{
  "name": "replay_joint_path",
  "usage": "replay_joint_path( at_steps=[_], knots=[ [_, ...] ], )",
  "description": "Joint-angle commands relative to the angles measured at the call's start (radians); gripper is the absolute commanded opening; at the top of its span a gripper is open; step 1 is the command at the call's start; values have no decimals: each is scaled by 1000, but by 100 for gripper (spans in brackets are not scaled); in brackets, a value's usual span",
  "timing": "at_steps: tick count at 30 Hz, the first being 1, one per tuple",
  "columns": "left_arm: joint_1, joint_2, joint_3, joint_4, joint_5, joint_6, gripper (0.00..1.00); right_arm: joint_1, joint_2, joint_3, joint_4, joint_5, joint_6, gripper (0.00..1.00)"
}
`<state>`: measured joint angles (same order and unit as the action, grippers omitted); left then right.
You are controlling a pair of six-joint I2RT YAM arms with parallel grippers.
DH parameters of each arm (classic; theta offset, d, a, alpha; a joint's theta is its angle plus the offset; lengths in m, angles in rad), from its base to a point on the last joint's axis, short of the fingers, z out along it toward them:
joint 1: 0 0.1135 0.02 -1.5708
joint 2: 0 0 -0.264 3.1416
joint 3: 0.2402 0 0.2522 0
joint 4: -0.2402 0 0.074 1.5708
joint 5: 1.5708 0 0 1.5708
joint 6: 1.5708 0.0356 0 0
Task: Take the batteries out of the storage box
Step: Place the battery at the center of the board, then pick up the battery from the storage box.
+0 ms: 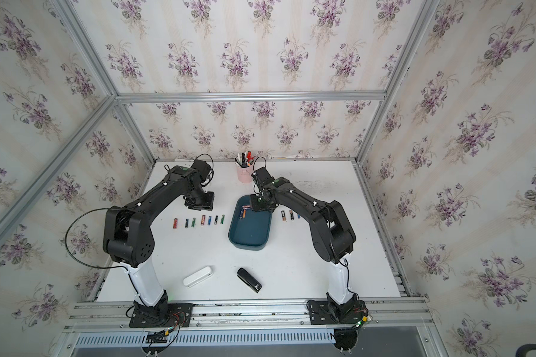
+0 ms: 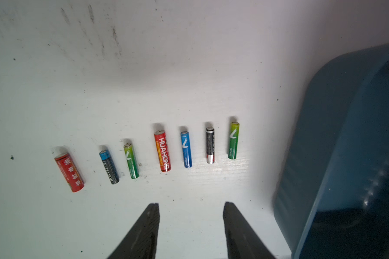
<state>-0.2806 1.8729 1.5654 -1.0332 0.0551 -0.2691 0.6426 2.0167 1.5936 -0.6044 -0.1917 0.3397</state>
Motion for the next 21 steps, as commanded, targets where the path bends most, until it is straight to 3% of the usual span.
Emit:
replay_joint_path(
  at_steps=[1,21],
  knots=[
    [-5,-25,-27,-21,-6,-14,52,19,38,28,42,11,37,32],
    [-5,-47,-123,11,9,-3,51,55,190,111,72,59,76,32]
  ],
)
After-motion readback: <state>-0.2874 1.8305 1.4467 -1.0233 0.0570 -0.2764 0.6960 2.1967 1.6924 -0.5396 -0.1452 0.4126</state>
